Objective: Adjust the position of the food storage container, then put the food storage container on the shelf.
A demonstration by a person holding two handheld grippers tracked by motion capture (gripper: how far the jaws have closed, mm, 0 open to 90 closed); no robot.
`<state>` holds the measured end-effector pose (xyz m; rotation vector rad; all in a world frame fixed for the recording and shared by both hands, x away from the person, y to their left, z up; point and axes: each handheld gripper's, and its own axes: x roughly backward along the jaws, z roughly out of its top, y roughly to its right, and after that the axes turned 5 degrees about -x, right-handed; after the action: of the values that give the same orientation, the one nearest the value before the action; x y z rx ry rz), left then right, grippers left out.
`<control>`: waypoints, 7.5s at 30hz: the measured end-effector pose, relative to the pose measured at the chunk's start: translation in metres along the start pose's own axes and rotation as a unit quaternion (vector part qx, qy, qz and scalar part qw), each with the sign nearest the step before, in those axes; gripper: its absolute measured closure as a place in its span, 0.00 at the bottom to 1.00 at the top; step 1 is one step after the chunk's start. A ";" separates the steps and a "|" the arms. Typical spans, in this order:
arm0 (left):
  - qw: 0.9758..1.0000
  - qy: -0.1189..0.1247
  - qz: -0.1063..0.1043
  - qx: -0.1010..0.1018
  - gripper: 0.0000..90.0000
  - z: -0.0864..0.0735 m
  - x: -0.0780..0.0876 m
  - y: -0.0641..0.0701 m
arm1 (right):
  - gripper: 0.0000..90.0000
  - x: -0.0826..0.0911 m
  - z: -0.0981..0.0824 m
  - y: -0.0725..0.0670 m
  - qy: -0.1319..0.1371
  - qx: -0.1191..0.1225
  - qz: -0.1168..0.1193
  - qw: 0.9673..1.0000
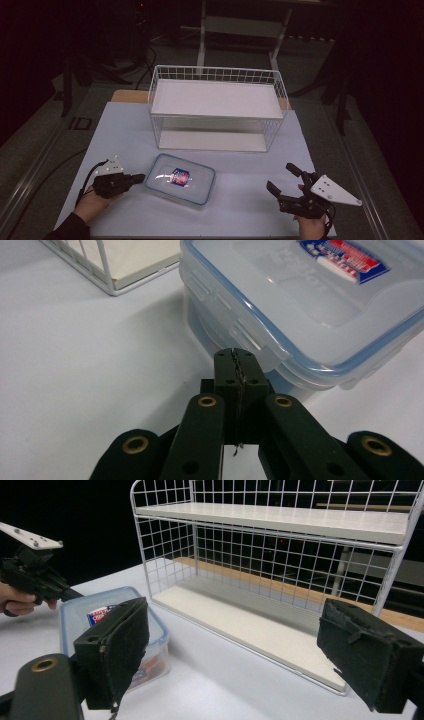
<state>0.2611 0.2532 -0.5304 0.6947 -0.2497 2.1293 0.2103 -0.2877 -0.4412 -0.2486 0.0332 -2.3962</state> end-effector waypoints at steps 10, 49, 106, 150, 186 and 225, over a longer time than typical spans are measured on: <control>0.998 -0.005 -0.056 -0.017 1.00 0.005 -0.005 0.016 | 0.14 0.002 0.001 -0.001 0.004 0.001 0.001 1.000; 0.993 -0.026 -0.111 -0.011 1.00 0.030 -0.056 0.034 | 0.15 -0.003 -0.003 -0.001 -0.012 -0.005 0.009 1.000; 0.983 0.023 -0.135 0.121 0.03 0.090 -0.087 0.069 | 0.14 -0.009 -0.001 -0.005 -0.022 0.048 0.010 0.999; 0.939 -0.062 -0.235 0.242 0.57 0.077 -0.106 0.057 | 0.17 -0.031 -0.033 0.036 -0.183 -0.086 0.064 0.977; 0.967 -0.015 -0.198 0.161 0.65 0.084 -0.083 0.079 | 0.59 -0.041 -0.043 0.045 -0.262 -0.214 0.137 0.931; 0.982 0.088 -0.126 0.111 0.65 0.202 -0.005 0.016 | 0.59 -0.102 0.112 0.051 -0.156 -0.134 0.137 0.969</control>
<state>0.3297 0.1575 -0.3654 0.6242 0.1665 1.9758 0.3390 -0.2520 -0.3534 -0.6991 0.2325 -2.0493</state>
